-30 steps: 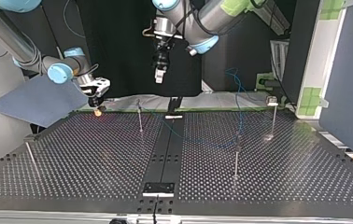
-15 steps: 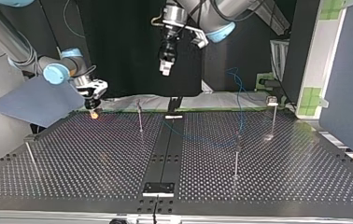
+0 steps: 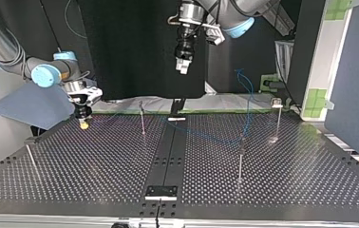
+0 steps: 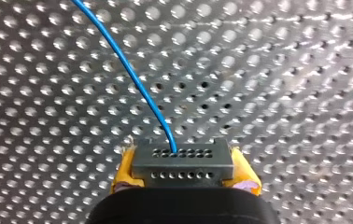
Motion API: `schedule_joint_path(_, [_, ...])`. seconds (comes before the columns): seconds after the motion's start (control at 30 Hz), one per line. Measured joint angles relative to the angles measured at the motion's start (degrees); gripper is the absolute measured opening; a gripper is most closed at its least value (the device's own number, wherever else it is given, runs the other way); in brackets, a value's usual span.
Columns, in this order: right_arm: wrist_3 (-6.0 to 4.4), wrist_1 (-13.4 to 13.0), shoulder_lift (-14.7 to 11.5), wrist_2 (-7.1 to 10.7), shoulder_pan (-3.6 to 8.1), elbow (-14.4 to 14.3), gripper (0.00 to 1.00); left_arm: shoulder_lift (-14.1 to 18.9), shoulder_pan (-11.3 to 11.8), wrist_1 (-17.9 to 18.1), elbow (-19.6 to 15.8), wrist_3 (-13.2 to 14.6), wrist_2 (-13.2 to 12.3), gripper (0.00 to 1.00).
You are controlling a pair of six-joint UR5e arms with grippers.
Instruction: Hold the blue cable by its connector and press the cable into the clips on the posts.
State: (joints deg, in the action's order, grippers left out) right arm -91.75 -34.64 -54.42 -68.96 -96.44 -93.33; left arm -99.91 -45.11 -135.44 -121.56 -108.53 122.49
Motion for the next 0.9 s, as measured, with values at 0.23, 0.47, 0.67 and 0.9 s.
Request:
schedule_joint_path(0.23, [1.05,-0.05,-2.00,-0.54,-0.06,0.01,0.00,3.15,2.91,1.13,-3.27,0.80,-2.28,1.00])
schedule_joint_path(0.47, [1.16,-0.04,-2.55,-0.57,-0.27,0.02,0.00,6.60,4.14,1.16,-6.71,1.77,-2.81,1.00])
schedule_joint_path(0.67, [1.19,0.07,-2.59,-0.50,-0.36,-0.04,0.00,8.32,4.53,1.06,-8.49,2.15,-2.83,1.00])
schedule_joint_path(0.9, [1.21,0.09,-2.59,-0.48,-0.38,-0.06,0.00,8.46,4.56,1.04,-8.64,2.18,-2.83,1.00])
